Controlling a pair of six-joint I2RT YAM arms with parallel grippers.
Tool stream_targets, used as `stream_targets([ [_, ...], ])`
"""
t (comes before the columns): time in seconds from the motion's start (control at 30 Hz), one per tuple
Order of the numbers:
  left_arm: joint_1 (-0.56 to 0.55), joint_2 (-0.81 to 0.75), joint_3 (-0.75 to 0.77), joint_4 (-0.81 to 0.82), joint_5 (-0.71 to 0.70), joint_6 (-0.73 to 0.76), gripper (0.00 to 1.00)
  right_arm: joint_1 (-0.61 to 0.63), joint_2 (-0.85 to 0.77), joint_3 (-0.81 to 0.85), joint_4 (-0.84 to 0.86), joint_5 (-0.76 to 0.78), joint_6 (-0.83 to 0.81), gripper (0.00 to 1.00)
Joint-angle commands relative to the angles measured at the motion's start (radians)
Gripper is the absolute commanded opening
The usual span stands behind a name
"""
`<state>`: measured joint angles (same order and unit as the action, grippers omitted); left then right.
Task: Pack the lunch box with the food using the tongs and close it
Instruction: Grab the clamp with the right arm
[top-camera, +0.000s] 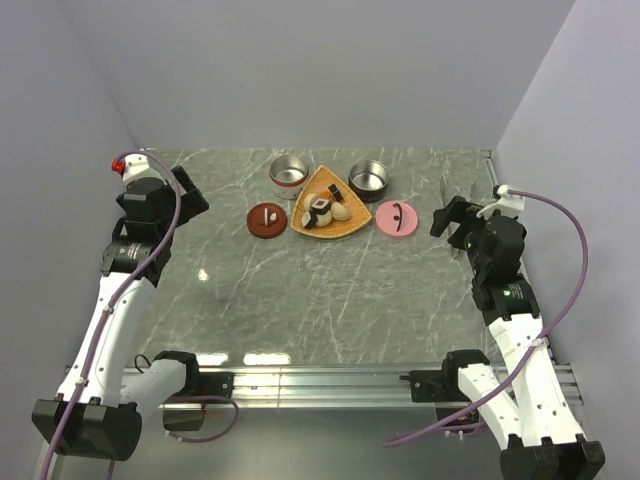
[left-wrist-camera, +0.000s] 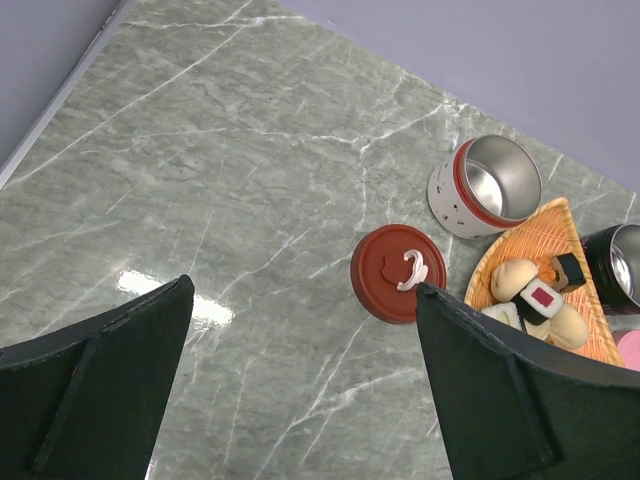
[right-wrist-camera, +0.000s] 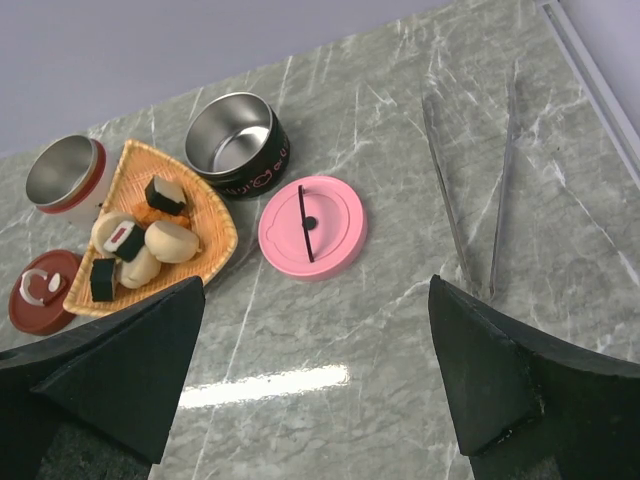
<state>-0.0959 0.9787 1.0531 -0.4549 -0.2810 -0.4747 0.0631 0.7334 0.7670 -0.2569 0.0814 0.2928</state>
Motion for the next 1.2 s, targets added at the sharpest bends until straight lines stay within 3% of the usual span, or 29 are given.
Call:
stream_targets([
  [0.0, 0.001, -0.014, 0.007, 0.005, 0.022, 0.022, 0.99, 0.000, -0.005, 0.022, 0.008, 0.004, -0.004, 1.00],
  [0.37, 0.001, 0.021, 0.028, -0.034, 0.011, -0.001, 0.99, 0.000, 0.056, 0.046, 0.021, 0.034, -0.023, 1.00],
  [0.77, 0.001, 0.011, 0.001, -0.039, 0.063, -0.019, 1.00, -0.097, 0.641, 0.320, -0.038, 0.026, -0.056, 1.00],
  [0.93, 0.002, -0.020, -0.045, -0.021, 0.069, -0.019, 1.00, -0.103, 0.751, 0.411, -0.079, 0.093, -0.083, 1.00],
  [1.17, 0.004, -0.022, -0.085, 0.025, 0.104, -0.007, 1.00, -0.129, 0.802, 0.348, -0.071, 0.141, -0.129, 1.00],
])
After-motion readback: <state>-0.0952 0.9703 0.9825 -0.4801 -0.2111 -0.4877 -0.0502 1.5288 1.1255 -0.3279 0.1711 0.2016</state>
